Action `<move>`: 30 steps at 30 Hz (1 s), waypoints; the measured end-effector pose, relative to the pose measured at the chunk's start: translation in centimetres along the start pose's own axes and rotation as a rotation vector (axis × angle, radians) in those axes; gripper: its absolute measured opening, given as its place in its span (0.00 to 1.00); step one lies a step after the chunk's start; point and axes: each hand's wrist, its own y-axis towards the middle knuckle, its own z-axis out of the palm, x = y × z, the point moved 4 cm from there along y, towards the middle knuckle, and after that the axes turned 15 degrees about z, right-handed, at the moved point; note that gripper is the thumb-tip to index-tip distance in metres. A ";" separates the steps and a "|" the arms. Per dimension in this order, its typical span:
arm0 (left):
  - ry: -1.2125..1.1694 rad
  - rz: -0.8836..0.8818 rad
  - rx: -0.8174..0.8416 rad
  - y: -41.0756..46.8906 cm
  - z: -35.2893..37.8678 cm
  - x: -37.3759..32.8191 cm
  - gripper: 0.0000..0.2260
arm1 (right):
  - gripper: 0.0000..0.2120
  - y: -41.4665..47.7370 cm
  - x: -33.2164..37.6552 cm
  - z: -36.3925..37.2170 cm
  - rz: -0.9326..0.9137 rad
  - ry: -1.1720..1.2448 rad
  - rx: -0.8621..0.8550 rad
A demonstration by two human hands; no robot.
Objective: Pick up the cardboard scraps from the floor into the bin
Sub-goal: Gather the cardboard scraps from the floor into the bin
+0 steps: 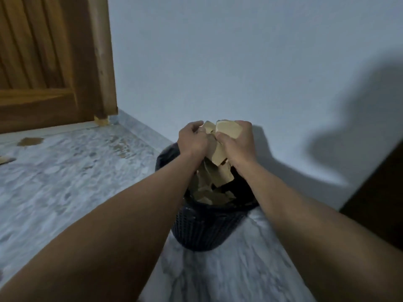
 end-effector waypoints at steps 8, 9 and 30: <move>0.822 0.229 0.267 -0.5 -4.0 3.2 0.25 | 0.28 0.9 -5.1 -5.9 0.024 -0.543 0.061; 0.923 0.151 0.283 -0.7 -5.3 4.0 0.27 | 0.27 0.8 -5.6 -6.6 0.019 -0.645 0.006; 0.250 -0.201 -0.134 4.6 -30.4 4.9 0.22 | 0.29 0.1 -0.6 17.3 0.506 0.138 0.388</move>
